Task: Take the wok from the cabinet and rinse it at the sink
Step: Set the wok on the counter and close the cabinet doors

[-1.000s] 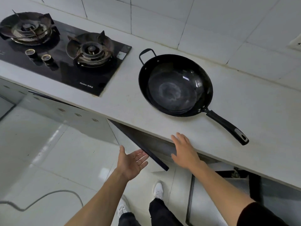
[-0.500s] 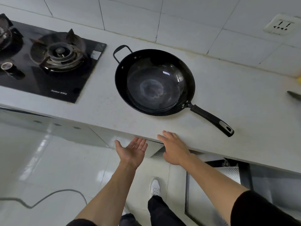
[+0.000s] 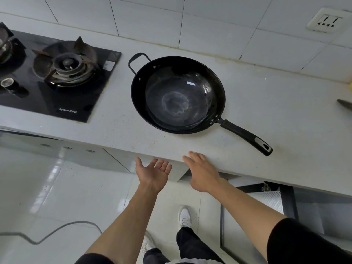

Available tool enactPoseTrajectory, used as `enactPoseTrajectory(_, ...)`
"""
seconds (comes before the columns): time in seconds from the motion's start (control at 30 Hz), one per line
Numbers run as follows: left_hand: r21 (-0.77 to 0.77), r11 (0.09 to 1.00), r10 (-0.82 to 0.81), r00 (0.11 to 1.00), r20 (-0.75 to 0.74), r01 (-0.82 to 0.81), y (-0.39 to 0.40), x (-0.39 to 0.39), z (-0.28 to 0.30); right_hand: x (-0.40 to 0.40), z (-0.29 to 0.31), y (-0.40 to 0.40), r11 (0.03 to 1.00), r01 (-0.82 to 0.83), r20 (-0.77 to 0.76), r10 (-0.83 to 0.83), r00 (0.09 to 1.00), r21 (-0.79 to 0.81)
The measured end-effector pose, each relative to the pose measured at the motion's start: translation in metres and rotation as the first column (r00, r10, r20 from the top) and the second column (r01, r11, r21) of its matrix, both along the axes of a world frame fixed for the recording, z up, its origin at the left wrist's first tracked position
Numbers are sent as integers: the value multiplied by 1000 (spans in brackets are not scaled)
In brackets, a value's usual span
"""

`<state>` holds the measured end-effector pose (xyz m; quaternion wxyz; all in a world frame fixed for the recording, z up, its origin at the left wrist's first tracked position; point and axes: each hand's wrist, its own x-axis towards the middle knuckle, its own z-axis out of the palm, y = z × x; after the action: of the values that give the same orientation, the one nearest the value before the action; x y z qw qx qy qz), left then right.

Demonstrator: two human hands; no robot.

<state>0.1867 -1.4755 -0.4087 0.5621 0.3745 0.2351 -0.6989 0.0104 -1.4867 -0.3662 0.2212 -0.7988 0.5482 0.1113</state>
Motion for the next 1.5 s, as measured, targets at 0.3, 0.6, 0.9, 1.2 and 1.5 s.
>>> enactPoseTrajectory(0.3,171,902,-431,788,440,397,2,-17,39,-4,-1,-9,1000,13,5,-13,1000,18)
enactPoseTrajectory(0.6,463,594,-593,-29,804,658,18,-47,87,-19,5,-8,998,-9,104,2,995,60)
enactPoseTrajectory(0.9,651,290,-300,-579,758,702,20,-65,103,-84,35,43,976,217,178,-216,960,14)
enactPoseTrajectory(1.2,750,92,109,-755,646,655,29,-98,87,-155,57,142,827,560,130,-550,825,-53)
enactPoseTrajectory(1.5,787,57,254,-771,584,614,43,-135,81,-216,37,230,619,783,88,-778,622,-64)
